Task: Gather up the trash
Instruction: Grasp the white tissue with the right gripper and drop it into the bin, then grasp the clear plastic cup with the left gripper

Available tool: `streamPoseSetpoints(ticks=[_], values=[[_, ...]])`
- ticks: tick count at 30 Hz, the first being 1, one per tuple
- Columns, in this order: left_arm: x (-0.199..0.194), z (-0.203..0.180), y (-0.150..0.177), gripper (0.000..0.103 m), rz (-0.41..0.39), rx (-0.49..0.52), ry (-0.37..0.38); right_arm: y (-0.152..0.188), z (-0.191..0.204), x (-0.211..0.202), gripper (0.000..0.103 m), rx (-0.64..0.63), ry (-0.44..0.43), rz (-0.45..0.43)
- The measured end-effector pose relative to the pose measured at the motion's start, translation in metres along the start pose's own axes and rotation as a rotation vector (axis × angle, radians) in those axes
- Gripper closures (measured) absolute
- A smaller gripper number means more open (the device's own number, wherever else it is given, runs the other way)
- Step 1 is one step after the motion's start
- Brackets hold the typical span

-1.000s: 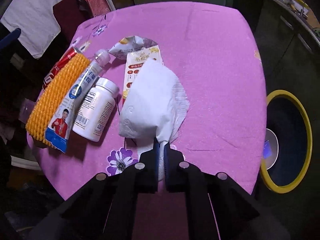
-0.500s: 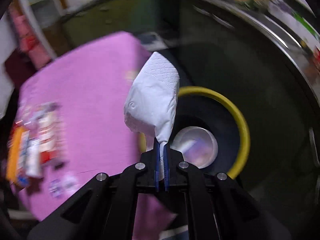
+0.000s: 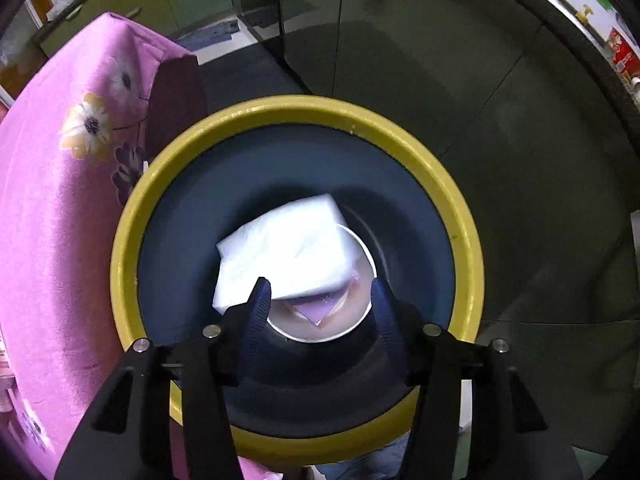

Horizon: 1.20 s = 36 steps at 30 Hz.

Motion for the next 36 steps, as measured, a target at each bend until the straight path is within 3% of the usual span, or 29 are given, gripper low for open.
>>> streamPoseSetpoints(ticks=[9,16,25,27,32,36], values=[[-0.004,0.011,0.043,0.006,0.025,-0.047,0.017,0.003,0.010,-0.028,0.050,-0.019,-0.019,-0.056],[0.020,0.020,0.080,0.006,0.074,-0.053,-0.084,0.008,0.026,-0.048,0.050,-0.042,-0.047,-0.087],[0.050,0.030,0.100,0.007,0.109,-0.104,-0.032,0.019,0.051,-0.075,0.049,-0.093,-0.067,-0.131],[0.053,0.031,0.101,0.009,0.105,-0.112,-0.025,0.020,0.054,-0.078,0.049,-0.100,-0.067,-0.135],[0.060,0.034,0.104,0.030,0.129,-0.117,-0.038,0.023,0.059,-0.082,0.048,-0.107,-0.073,-0.138],[0.066,0.035,0.109,0.032,0.151,-0.121,-0.039,0.024,0.064,-0.083,0.048,-0.117,-0.077,-0.135]])
Point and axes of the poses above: each gripper's, at about its wrist camera, not at the fingertips, and x roughly the way its jaws point, z to its left, y to its underside, the point moved 1 cm from there along x, roughly the way its jaws point, and after that the axes turned 4 degrees about -z, right-handed, at the moved point
